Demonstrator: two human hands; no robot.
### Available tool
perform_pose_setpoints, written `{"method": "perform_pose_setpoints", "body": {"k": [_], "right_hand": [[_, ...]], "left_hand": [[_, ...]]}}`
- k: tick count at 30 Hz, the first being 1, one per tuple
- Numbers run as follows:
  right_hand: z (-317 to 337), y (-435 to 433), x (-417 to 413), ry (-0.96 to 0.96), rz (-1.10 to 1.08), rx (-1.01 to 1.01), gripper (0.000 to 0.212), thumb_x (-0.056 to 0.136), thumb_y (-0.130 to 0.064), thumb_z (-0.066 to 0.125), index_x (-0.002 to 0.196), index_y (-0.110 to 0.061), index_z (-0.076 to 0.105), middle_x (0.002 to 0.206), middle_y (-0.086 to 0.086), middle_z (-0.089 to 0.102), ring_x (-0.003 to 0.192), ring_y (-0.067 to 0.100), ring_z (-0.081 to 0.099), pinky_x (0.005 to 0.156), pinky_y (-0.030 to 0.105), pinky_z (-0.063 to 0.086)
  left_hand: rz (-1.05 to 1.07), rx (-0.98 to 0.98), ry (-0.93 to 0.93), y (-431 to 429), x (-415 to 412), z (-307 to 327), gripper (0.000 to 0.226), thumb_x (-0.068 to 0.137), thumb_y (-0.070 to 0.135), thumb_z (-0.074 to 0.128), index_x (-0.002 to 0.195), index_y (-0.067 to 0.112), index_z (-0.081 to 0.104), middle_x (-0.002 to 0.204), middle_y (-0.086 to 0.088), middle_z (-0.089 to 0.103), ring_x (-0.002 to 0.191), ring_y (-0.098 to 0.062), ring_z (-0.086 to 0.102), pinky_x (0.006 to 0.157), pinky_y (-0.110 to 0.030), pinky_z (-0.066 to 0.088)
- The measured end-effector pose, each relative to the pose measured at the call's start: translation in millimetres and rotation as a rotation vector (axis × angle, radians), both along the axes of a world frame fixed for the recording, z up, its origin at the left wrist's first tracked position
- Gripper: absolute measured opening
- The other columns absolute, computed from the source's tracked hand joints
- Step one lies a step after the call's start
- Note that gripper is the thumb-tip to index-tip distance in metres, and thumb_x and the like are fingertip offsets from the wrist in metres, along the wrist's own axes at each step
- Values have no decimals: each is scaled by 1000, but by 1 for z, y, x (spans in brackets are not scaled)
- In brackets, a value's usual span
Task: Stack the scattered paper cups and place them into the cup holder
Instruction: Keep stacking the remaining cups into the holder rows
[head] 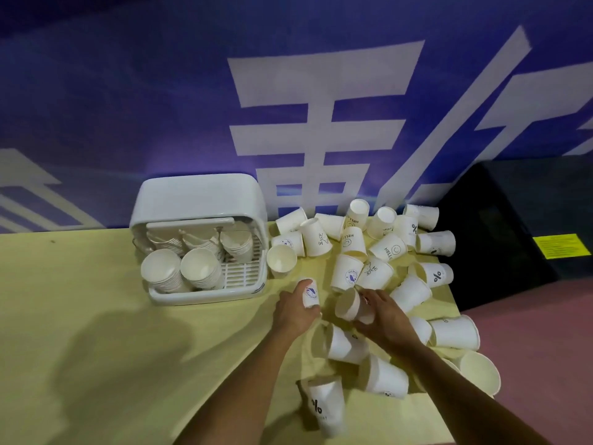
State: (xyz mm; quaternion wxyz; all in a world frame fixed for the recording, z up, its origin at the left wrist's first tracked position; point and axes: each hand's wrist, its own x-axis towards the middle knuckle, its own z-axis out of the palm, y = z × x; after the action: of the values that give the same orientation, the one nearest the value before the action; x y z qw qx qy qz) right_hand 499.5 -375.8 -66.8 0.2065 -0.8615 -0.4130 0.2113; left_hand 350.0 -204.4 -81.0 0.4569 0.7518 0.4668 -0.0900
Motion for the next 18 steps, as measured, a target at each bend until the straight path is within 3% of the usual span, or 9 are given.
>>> {"method": "perform_pose_setpoints", "body": {"k": [4,8,12,18], "right_hand": [[12,22,-7,25,-44,43,70,75,-49,79,134,-21,54,123,-3,60,106,21,61,83,39,54],[25,57,-22,118,-59,108,70,76,-47,78,135,-24,49,122,-4,55,108,17,56,89,38,51],[38,92,-47,162,-73,182,70,75,-45,80,133,-23,49,119,-3,54,104,16,53,87,34,49],[46,137,-89,284,-36,319,71,72,-43,81,132,-30,45,126,-7,52,108,11,54,89,31,53]], "left_hand": [[20,-92,-85,10,-25,13,78,68,46,67,140,38,39,125,-4,56,111,-27,58,88,-32,51],[132,-138,-146,25,-57,19,63,68,38,79,121,23,50,115,1,63,99,-18,65,80,-43,59],[232,-196,-178,44,-90,28,57,73,30,81,120,20,50,112,1,61,94,-15,66,71,-39,62],[328,-156,-214,66,-140,40,49,71,30,77,114,22,55,105,0,66,90,-16,67,72,-41,60]]}}
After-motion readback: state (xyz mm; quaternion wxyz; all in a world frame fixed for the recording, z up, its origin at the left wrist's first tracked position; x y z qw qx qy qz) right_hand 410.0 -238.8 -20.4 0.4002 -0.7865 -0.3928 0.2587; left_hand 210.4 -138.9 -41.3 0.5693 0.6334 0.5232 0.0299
